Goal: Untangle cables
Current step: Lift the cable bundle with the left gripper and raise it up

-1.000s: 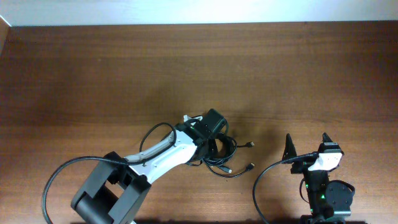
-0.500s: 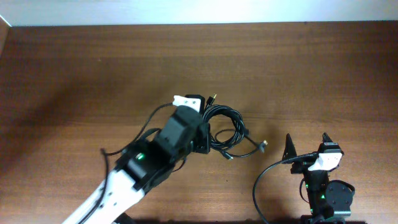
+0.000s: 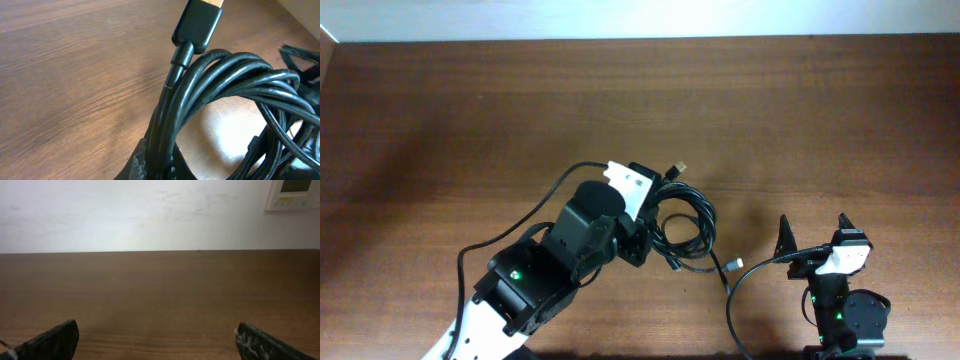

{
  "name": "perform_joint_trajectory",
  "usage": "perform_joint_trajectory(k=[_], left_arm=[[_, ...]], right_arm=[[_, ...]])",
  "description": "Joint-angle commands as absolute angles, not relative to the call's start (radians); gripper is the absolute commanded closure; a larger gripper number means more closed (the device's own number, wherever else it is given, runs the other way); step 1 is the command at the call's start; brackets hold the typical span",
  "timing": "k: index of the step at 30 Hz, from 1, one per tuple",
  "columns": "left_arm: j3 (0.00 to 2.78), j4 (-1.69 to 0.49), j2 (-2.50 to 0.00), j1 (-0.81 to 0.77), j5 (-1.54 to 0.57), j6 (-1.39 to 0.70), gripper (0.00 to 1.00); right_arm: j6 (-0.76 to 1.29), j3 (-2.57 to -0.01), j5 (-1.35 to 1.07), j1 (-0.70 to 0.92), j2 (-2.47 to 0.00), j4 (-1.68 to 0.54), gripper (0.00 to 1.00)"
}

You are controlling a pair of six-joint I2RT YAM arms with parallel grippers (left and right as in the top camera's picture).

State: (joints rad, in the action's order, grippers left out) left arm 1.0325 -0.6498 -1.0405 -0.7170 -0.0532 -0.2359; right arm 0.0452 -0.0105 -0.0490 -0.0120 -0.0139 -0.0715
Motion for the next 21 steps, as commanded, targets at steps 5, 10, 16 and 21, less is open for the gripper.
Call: perform_joint_trajectory(k=[5,10,16,21], left_arm=[[1.055,-0.595,-1.028,-0.719,-0.310,-0.028,1.00],[1.055,-0.576,-1.028,-0.719,-0.371,0.040,1.00],[1.055,-0.564,-1.028,-0.719,-0.372,0.043,1.00],[1.055,-0.550,-1.028,-0.719,-0.371,0.109,1.00]], right_arm=[[0.042,-0.006,-0.041,-0.005,-0.004,-0.076,0.01],[0.042,-0.006,-0.041,-0.005,-0.004,-0.076,0.01],[0.043,-0.006,-0.091,-0.007,-0.003,-0.054,0.01],[0.145,-0.073,-0.184,-0.007,-0.004,-0.070,0.01]])
